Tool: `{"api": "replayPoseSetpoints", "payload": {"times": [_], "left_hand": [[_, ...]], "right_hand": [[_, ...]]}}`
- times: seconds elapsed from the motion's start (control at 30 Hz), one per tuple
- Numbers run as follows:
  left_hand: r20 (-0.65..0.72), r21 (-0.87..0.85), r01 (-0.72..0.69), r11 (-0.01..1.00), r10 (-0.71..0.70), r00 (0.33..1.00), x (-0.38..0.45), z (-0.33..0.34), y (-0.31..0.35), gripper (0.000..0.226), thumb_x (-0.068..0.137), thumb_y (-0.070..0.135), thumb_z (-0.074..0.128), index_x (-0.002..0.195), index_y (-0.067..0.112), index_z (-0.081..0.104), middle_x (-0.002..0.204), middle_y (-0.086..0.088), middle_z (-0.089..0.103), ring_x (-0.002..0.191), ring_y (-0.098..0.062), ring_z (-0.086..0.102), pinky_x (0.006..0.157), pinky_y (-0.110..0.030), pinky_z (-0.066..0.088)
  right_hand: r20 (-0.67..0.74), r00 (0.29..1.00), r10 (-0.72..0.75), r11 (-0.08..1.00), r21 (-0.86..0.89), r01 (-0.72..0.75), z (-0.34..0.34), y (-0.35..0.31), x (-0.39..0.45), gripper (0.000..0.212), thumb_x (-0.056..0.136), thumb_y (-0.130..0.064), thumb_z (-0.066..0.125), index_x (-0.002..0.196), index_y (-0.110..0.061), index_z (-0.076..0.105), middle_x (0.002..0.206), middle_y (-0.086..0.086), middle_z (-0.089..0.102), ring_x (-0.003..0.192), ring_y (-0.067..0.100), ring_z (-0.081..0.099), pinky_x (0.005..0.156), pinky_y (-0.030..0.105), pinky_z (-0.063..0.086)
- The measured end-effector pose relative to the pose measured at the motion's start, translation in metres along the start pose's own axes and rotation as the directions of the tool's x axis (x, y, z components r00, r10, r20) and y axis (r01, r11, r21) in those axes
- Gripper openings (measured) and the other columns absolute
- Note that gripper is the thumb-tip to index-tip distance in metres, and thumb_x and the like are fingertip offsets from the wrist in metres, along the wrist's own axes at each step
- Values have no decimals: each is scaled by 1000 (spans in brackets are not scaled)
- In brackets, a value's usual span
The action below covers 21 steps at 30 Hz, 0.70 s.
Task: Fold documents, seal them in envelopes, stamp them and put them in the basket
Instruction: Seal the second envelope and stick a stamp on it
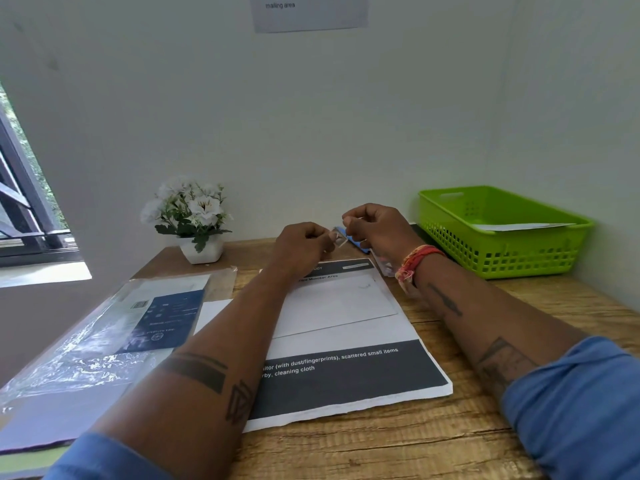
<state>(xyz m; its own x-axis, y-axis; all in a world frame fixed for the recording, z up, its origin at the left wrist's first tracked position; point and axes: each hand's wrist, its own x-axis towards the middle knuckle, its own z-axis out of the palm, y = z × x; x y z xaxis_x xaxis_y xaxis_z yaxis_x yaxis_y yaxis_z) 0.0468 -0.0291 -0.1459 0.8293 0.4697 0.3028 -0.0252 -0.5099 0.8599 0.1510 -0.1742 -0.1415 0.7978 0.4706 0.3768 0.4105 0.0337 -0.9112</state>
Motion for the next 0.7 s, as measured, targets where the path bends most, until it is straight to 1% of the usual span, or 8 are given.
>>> {"api": "replayPoseSetpoints", "payload": {"times": [0.1, 0.2, 0.3, 0.37, 0.4, 0.47, 0.57, 0.7], "left_hand": [[0, -64, 15, 998, -15, 1000, 0, 1, 2, 21, 85, 40, 76, 81, 19, 76, 79, 0, 77, 76, -22, 72, 84, -47, 58], [5, -75, 23, 997, -23, 1000, 0, 2, 3, 19, 89, 36, 73, 84, 18, 76, 79, 0, 77, 70, -14, 68, 79, -45, 59], [11, -49, 10, 999, -9, 1000, 1, 1, 2, 20, 90, 34, 71, 83, 17, 76, 79, 0, 77, 70, -14, 67, 79, -43, 58], [23, -34, -9, 999, 10, 1000, 0, 0, 3, 19, 91, 33, 70, 83, 17, 76, 80, 1, 77, 70, -14, 66, 78, -42, 57], [29, -42, -15, 999, 16, 999, -1, -1, 4, 19, 92, 33, 69, 85, 17, 76, 81, 1, 77, 69, -13, 66, 76, -40, 56], [49, -70, -21, 997, 24, 999, -3, -1, 7, 21, 93, 38, 69, 92, 18, 75, 84, 1, 77, 68, -11, 66, 70, -34, 54], [114, -32, -18, 999, 22, 993, -6, -1, 9, 22, 89, 42, 72, 94, 22, 76, 84, -1, 77, 68, -11, 65, 66, -31, 53], [122, -52, 3, 999, 3, 993, -7, 0, 10, 18, 91, 34, 73, 90, 17, 76, 82, -2, 77, 66, -12, 63, 64, -30, 50]], "right_hand": [[114, 993, 26, 1000, 11, -28, -2, 2, -2, 26, 71, -26, 85, 93, -18, 74, 72, 8, 69, 62, 17, 57, 58, 31, 47], [130, 991, 41, 999, 20, -44, -1, 1, -3, 16, 74, -13, 83, 89, -13, 76, 66, 5, 67, 58, 16, 56, 54, 28, 44], [81, 995, 61, 994, 88, -68, -3, -8, -4, 9, 83, -5, 72, 89, -9, 75, 72, 12, 66, 60, 18, 56, 52, 27, 46], [44, 997, 69, 995, 64, -71, -6, -12, -5, 14, 88, 0, 64, 94, -8, 74, 76, 14, 67, 63, 17, 59, 54, 27, 49], [62, 996, 71, 996, 52, -74, -8, -12, -5, 14, 89, 0, 64, 96, -7, 74, 75, 12, 67, 63, 17, 60, 54, 26, 49], [151, 986, 74, 997, 27, -79, -14, -10, -6, 11, 87, -6, 71, 98, -7, 73, 74, 10, 68, 64, 17, 62, 56, 26, 50], [234, 969, 83, 996, -51, -73, -18, -8, -8, 22, 84, -14, 79, 104, -9, 72, 80, 9, 70, 70, 17, 66, 61, 26, 53], [202, 976, 75, 997, -19, -73, -17, -11, -10, 24, 83, -6, 76, 107, -7, 70, 80, 12, 69, 68, 20, 64, 70, 35, 53]]}}
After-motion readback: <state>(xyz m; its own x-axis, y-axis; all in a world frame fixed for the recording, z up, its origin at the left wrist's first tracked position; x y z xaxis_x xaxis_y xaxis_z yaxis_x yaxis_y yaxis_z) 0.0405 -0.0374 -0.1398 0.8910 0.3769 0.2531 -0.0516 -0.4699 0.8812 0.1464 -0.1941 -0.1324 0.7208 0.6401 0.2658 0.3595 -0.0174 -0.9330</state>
